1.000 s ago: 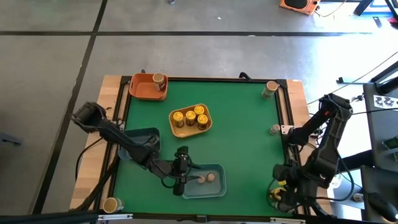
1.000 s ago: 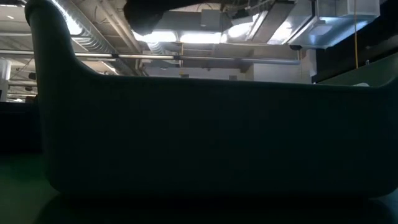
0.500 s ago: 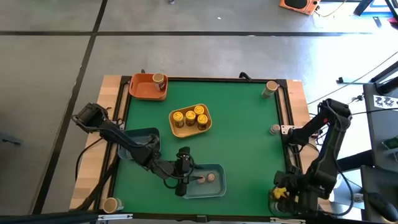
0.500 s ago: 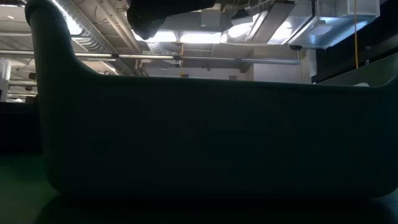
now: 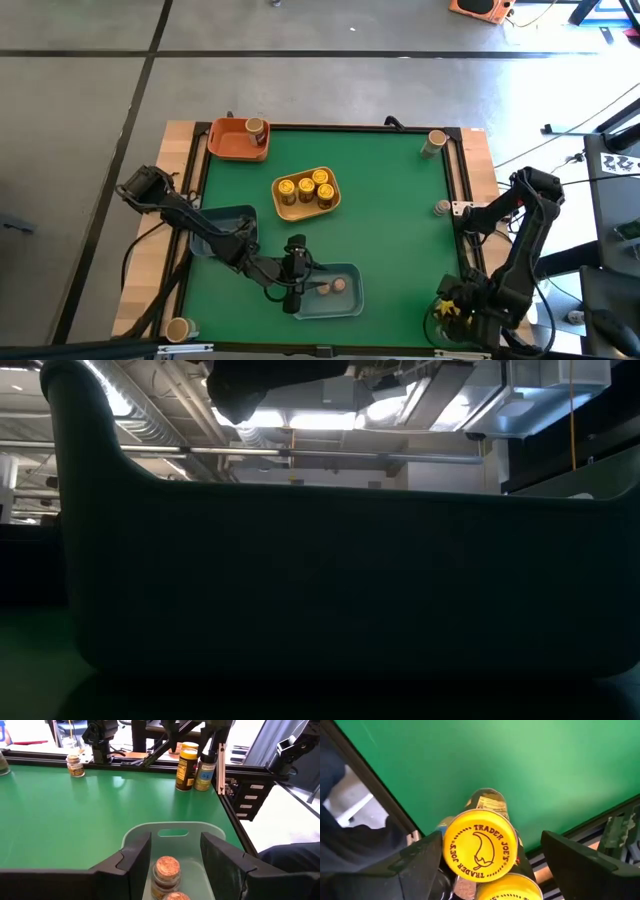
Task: Sort spices by type
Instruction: Put the yellow seasoning bottle into the yellow bin
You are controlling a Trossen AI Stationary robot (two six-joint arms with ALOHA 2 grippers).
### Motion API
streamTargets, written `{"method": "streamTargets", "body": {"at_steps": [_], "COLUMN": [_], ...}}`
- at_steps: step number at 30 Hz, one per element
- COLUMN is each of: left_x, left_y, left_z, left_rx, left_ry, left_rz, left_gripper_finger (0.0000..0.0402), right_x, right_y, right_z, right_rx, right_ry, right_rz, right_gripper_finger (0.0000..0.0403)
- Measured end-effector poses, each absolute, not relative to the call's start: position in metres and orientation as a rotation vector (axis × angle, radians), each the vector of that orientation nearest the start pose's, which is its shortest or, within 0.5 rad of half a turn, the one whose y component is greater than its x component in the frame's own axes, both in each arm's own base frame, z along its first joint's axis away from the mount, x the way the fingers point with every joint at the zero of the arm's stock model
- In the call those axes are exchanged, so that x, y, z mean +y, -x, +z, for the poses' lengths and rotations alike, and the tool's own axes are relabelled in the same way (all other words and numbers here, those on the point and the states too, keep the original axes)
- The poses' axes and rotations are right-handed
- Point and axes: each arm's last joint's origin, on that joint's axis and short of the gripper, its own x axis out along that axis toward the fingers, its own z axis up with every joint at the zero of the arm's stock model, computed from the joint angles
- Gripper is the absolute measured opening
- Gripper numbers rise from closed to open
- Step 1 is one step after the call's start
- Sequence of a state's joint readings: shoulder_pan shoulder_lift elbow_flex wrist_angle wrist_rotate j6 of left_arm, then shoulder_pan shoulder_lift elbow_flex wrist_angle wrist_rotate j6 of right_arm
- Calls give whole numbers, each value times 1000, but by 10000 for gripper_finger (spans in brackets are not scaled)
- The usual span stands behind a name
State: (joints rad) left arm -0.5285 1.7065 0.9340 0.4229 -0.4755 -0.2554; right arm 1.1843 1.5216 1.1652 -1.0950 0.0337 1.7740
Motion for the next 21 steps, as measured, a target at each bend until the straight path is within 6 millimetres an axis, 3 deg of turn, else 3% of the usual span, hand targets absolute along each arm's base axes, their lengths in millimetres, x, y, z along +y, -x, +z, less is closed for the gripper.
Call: {"method": "streamTargets", "body": {"at_steps": [10, 19, 21], "left_x": [-170, -170, -170], "left_y": [-318, -318, -318], "left_z": [205, 205, 205], "left_rx": [311, 311, 311], "left_ry": [84, 83, 83], "left_rz": [-13, -13, -13], "left_gripper_finger": [169, 169, 169], "right_x": [255, 256, 256], "right_y": [-104, -105, -105], "right_z": [228, 225, 225], "right_rx": [1512, 1492, 1492], "right_ry": [-508, -453, -432], "right_rz": [-413, -389, -370], "right_gripper_finger": [333, 240, 236]}}
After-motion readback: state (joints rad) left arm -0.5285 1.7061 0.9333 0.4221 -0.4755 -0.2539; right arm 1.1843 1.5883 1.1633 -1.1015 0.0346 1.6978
